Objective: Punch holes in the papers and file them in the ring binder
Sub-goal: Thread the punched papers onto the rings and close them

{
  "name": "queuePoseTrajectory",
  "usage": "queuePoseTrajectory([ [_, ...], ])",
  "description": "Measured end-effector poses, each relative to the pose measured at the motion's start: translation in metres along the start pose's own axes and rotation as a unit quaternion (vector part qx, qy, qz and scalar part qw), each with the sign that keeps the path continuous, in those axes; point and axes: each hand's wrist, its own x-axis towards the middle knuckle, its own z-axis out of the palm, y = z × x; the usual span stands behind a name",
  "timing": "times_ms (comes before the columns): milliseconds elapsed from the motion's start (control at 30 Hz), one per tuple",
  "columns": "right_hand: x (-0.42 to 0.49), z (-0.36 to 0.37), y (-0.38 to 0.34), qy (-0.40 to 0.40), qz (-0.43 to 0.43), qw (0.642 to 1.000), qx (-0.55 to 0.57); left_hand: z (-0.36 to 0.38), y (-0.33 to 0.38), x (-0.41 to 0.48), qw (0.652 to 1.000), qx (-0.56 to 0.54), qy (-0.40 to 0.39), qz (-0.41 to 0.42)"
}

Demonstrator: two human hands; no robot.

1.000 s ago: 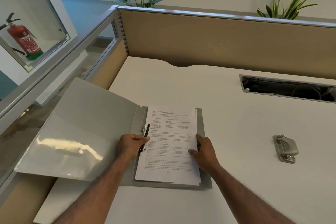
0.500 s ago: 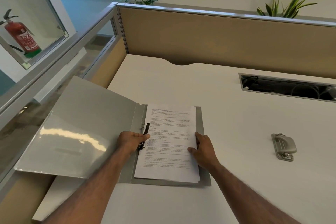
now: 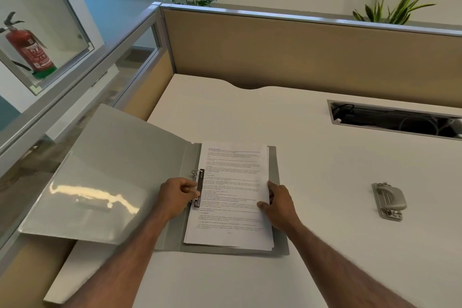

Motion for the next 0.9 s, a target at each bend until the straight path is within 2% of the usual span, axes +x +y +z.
queuePoseTrajectory([
  [200, -0.001, 0.0, 0.001, 0.001, -0.002, 1.0, 0.007, 0.006, 0.001, -0.001, 0.994, 0.099, 0.0, 0.053],
  [367, -0.003, 0.001, 0.001, 0.006, -0.01, 1.0, 0.009, 0.006, 0.005, -0.009, 0.958, 0.258, -0.016, 0.121],
  [533, -0.003, 0.002, 0.0, 0.01, -0.006, 1.0, 0.021, 0.002, 0.005, -0.012, 0.961, 0.239, -0.004, 0.139],
  [633, -0.004, 0.003, 0.001, 0.02, -0.002, 0.999, 0.035, -0.012, 0.007, -0.016, 0.961, 0.217, 0.076, 0.152],
  [733, -0.006, 0.004, 0.003, 0.022, -0.011, 0.999, 0.048, -0.041, 0.012, -0.015, 0.916, 0.284, 0.21, 0.189],
  [833, -0.008, 0.003, 0.006, 0.024, -0.028, 0.998, 0.053, -0.082, 0.013, -0.01, 0.871, 0.344, 0.328, 0.123],
  [900, -0.01, 0.003, 0.008, 0.024, -0.042, 0.998, 0.043, -0.11, 0.008, -0.006, 0.863, 0.357, 0.355, 0.051],
])
